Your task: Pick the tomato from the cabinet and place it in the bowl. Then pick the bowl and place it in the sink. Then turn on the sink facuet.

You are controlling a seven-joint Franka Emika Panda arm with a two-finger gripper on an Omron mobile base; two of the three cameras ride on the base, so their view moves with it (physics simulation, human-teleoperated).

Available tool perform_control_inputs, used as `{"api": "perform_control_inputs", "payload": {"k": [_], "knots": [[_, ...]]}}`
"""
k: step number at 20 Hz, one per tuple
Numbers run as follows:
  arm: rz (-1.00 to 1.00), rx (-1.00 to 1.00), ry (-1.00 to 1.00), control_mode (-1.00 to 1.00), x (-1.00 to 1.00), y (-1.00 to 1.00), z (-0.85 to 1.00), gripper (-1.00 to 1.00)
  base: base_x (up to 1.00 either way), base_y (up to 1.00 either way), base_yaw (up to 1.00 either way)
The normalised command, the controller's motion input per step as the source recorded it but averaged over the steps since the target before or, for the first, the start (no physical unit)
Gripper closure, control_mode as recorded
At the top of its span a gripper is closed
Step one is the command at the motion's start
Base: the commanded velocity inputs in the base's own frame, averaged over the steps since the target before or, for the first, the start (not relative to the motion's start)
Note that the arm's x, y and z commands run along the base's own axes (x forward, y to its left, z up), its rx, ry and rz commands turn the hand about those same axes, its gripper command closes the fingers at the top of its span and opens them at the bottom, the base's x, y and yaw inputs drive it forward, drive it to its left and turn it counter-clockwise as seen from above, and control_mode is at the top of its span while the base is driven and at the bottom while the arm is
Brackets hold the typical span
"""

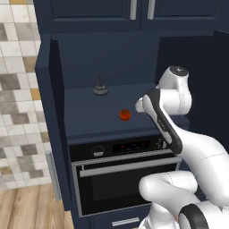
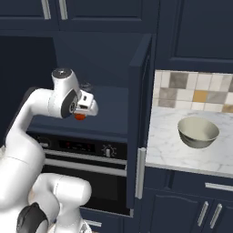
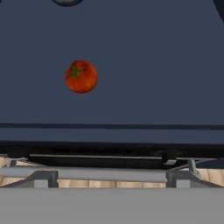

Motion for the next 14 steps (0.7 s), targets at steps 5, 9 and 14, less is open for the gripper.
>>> {"api": "perform_control_inputs", "payload": {"k": [5,9,14], "knots": [[0.0,0.0,-0.1,-1.0,0.04,0.38,-0.62,-1.0,0.0,0.0,0.0],[0.0,0.0,0.0,-1.0,0.39,0.36,-0.02,-1.0,0.0,0.0,0.0],[0.0,0.0,0.02,-1.0,0.46,0.23,0.0,-1.0,0.0,0.0,0.0]]}}
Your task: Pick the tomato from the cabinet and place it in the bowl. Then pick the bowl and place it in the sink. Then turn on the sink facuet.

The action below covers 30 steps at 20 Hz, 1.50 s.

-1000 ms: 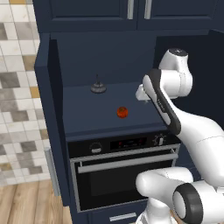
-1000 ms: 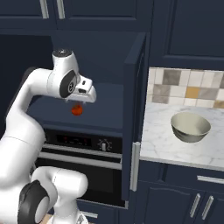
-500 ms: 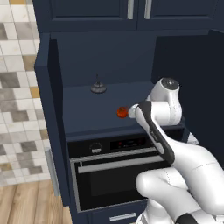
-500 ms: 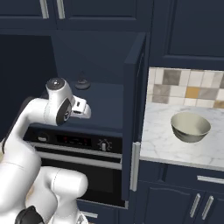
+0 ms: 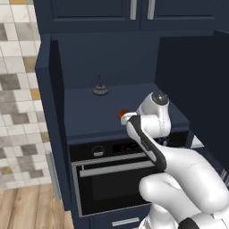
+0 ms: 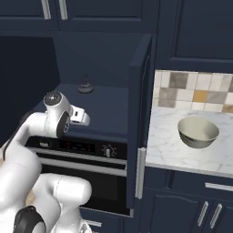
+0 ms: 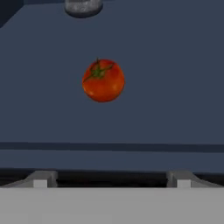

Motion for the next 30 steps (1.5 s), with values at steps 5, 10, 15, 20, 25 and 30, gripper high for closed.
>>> {"api": "perform_control_inputs", "payload": {"k": [5,10,15,20,25,30], "knots": [[0.0,0.0,0.06,-1.0,0.47,0.12,0.0,-1.0,0.0,0.0,0.0],[0.0,0.0,0.06,-1.0,0.41,0.0,0.0,-1.0,0.0,0.0,0.0],[0.0,0.0,0.04,-1.0,0.39,0.0,0.0,-1.0,0.0,0.0,0.0],[0.0,0.0,0.0,-1.0,0.18,0.02,-0.07,-1.0,0.0,0.0,0.0],[0.0,0.0,0.0,-1.0,0.02,0.03,-0.18,-1.0,0.0,0.0,0.0],[0.0,0.0,0.0,-1.0,0.22,0.07,-0.16,-1.0,0.0,0.0,0.0]]}}
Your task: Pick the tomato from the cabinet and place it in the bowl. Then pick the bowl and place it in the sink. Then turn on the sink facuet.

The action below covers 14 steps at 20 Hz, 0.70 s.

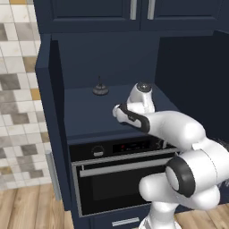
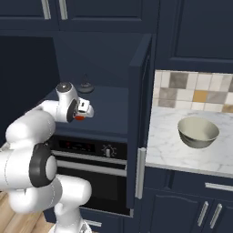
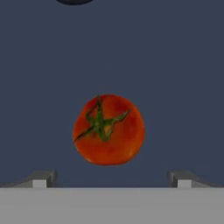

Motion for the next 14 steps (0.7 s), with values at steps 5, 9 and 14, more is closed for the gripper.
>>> {"api": "perform_control_inputs", "payload": {"k": [5,9,14], "knots": [[0.0,0.0,0.01,-1.0,0.37,0.08,-0.07,-1.0,0.0,0.0,0.0],[0.0,0.0,0.02,-1.0,0.31,0.02,-0.07,-1.0,0.0,0.0,0.0],[0.0,0.0,0.02,-1.0,0.09,0.0,-0.13,-1.0,0.0,0.0,0.0]]}}
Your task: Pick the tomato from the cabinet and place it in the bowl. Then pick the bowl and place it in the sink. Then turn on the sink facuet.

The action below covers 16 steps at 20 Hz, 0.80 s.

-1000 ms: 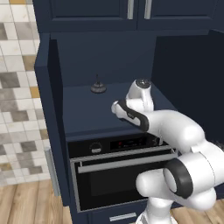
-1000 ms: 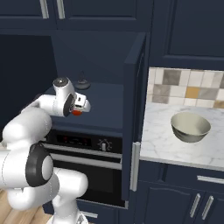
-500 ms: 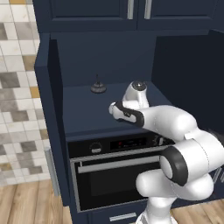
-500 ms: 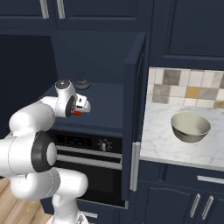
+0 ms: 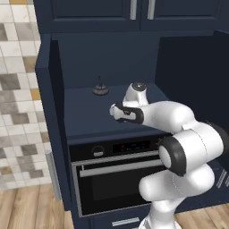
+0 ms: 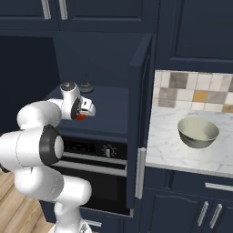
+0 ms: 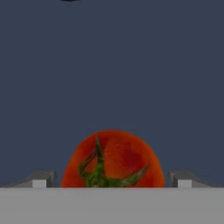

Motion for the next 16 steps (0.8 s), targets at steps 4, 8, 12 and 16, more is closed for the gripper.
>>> {"api": "perform_control_inputs", "payload": {"k": [4,8,12,16], "knots": [[0.0,0.0,0.01,-1.0,0.0,0.0,-0.21,1.0,0.0,0.0,0.0],[0.0,0.0,0.01,-1.0,0.0,0.0,-0.1,1.0,0.0,0.0,0.0],[0.01,0.0,0.0,-1.0,-0.08,0.01,0.0,1.0,0.0,0.0,0.0],[0.0,0.0,-0.08,-1.0,-0.49,0.0,0.21,1.0,0.0,0.0,0.0]]}}
